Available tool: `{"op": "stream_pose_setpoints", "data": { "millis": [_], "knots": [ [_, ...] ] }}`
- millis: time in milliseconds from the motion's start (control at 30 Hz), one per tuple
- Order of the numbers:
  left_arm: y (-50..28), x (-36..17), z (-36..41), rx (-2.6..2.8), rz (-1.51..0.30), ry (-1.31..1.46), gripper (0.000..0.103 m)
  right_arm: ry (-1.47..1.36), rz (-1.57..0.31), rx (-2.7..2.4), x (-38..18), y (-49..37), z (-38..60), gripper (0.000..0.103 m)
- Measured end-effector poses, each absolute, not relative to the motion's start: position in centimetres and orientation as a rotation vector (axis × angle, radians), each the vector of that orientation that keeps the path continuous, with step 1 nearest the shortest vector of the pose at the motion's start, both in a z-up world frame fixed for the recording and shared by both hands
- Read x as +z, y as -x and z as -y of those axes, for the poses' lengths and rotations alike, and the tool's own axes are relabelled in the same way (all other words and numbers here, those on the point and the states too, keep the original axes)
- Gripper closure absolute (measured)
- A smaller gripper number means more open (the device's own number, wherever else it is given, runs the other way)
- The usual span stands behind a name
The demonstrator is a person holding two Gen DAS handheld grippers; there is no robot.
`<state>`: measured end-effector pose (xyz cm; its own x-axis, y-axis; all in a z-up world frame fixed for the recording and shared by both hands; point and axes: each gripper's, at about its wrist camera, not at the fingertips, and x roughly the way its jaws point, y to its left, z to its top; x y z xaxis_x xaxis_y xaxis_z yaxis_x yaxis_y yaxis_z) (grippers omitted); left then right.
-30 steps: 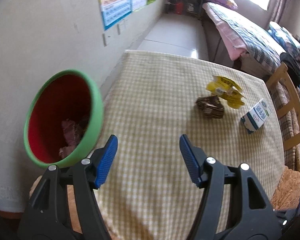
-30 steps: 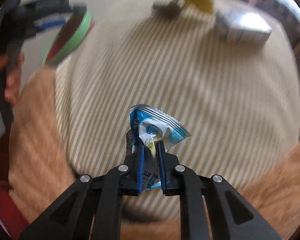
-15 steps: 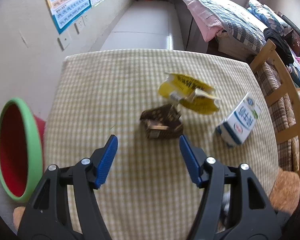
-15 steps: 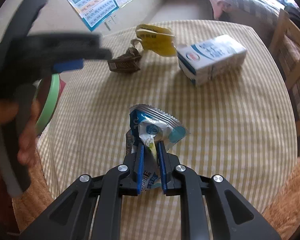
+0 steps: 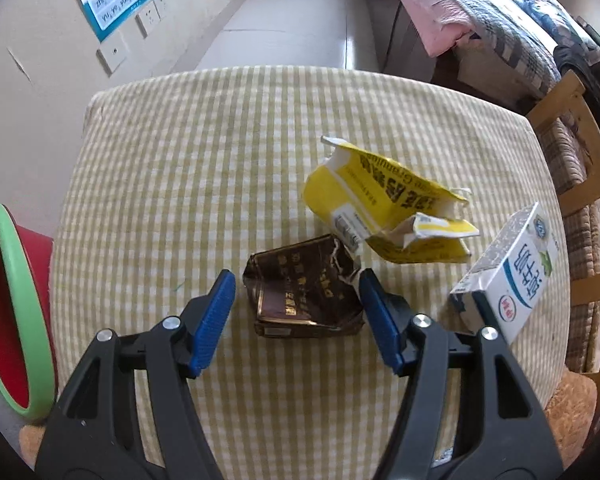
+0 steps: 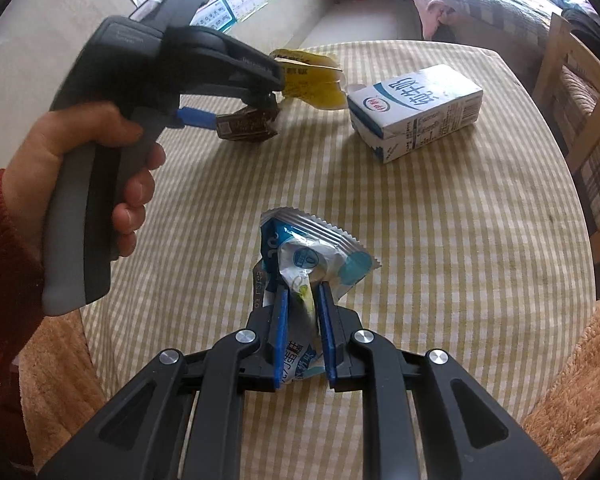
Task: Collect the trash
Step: 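Grasp the brown foil wrapper with the left gripper while the right gripper grasps the blue-white wrapper, then carry the brown wrapper in the left gripper while the right gripper carries the blue-white wrapper over the bin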
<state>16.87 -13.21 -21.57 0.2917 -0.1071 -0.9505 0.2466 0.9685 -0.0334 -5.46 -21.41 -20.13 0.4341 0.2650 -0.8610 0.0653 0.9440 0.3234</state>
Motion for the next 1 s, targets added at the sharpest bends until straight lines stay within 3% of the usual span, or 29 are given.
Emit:
{"op": "stream_pose_setpoints", "data": {
  "millis": [167, 367, 500, 1000],
  "knots": [
    [-16.9, -22.4, 12.5, -0.24, -1.284, -0.084, 0.042, -0.35, -1.124, 0.12, -20.3, 5.6, 21.8, 0.087],
    [-16.7, -22.4, 12.5, -0.257, -1.274, -0.092, 0.052, -0.36, -1.127, 0.114, -20.3, 5.7, 22.1, 0.087],
    [-16.1, -21.5, 12.0, -0.267, -1.246, -0.079, 0.052, -0.35, -1.129, 0.114, -20.3, 5.6, 22.0, 0.087],
    [-4.8, -15.9, 4.1, -0.173, -1.131, 0.073, 0.052, -0.317, -1.149, 0.114, -20.8, 4.7, 21.0, 0.087]
  ]
}}
